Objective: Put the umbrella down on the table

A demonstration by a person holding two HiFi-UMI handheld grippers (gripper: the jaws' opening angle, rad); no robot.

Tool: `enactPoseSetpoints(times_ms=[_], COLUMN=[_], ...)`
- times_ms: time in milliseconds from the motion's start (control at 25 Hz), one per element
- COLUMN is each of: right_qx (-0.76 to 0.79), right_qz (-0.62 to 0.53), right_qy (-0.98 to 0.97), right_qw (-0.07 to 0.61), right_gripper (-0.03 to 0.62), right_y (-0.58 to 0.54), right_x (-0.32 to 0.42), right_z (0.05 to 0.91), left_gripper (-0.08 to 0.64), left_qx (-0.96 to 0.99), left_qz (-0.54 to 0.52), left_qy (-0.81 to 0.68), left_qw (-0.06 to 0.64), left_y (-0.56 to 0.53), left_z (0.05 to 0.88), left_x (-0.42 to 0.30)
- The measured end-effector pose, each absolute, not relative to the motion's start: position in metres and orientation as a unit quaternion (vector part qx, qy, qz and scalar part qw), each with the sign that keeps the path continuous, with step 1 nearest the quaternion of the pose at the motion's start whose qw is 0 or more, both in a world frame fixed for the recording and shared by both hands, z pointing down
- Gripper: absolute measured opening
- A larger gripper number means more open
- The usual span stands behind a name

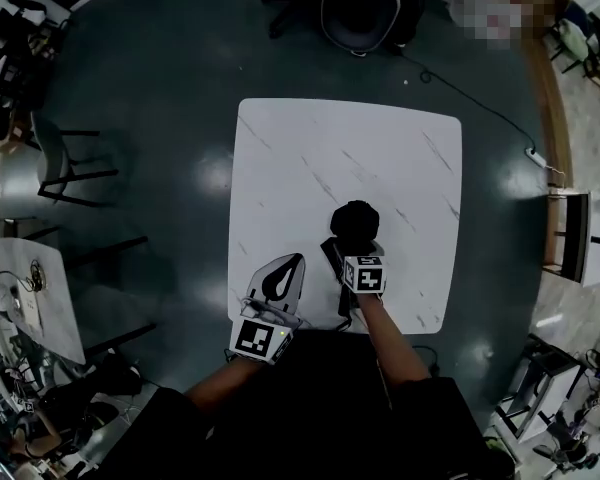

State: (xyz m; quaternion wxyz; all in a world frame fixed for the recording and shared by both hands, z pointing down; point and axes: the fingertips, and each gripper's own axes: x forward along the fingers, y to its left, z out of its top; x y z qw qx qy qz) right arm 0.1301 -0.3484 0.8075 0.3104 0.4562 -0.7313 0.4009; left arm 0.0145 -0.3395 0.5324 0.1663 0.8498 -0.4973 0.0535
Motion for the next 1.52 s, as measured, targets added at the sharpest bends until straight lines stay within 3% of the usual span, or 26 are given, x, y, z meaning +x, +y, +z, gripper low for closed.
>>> enactPoseSetpoints(times_ms=[760, 1080, 1520], right_qx=[0.47, 0.51, 0.518], right_qz=[0.422, 0.386, 0.347], right_qy=[-0.711, -0.72, -0.751], right_qw=[0.309, 0.27, 0.217], right_gripper=[0.351, 0.35, 0.35], right_y=[-0.355, -0.346, -0.29], right_x=[0.134, 0.139, 0.086], right_z=[0.799, 0.75, 0.658], left_gripper=[0.006, 0.008, 0.008], left_qx=[0.844, 0.859, 0.876], left_qz=[0.066, 0.032, 0.016], left_qy=[-0.502, -0.484, -0.461], left_qw=[0.176, 0.165, 0.14], left_y=[-0.35, -0.325, -0.265], left_z=[0.548, 0.522, 0.504], left_x=[0.014, 0.004, -0.036])
